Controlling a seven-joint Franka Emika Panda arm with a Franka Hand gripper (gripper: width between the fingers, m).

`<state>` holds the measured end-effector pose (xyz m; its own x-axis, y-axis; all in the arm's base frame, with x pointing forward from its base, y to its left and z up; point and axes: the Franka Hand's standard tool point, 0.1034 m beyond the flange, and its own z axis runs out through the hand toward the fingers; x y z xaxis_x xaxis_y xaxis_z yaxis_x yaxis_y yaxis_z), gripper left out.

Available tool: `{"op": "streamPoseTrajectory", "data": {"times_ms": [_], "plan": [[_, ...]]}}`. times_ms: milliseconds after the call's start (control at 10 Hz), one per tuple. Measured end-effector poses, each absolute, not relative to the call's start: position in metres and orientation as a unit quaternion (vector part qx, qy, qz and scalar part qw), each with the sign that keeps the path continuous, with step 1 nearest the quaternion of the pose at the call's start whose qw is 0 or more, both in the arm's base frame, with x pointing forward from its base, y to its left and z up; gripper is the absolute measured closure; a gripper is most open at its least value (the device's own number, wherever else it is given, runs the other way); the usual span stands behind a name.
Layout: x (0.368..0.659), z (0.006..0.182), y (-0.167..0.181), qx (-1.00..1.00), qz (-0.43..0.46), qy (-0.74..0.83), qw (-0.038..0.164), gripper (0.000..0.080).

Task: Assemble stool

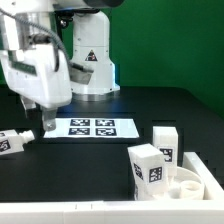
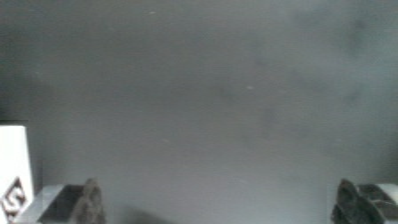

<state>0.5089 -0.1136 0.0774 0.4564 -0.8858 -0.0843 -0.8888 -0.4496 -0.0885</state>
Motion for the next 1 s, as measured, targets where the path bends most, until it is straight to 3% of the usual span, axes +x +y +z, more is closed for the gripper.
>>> {"op": "streamPoseTrajectory", "data": {"times_ms": [200,300,400,700,800,900,1000], "plan": [[0.473,0.065,-0.139,-0.85,0.054,0.52,0.066,0.0151],[0.448,0.056,-0.156,-0.855,0.06,0.512,0.059,0.0151],[0.436,0.049,-0.167,-0.856,0.039,0.513,0.04,0.0151],[0.444,0.054,-0.149,-0.84,0.059,0.538,0.043,0.0151],[0.476,0.079,-0.126,-0.861,0.04,0.503,0.072,0.0151],[0.468,0.075,-0.141,-0.863,0.023,0.498,0.085,0.0151],[0.446,0.051,-0.159,-0.852,0.045,0.518,0.065,0.0151]]}}
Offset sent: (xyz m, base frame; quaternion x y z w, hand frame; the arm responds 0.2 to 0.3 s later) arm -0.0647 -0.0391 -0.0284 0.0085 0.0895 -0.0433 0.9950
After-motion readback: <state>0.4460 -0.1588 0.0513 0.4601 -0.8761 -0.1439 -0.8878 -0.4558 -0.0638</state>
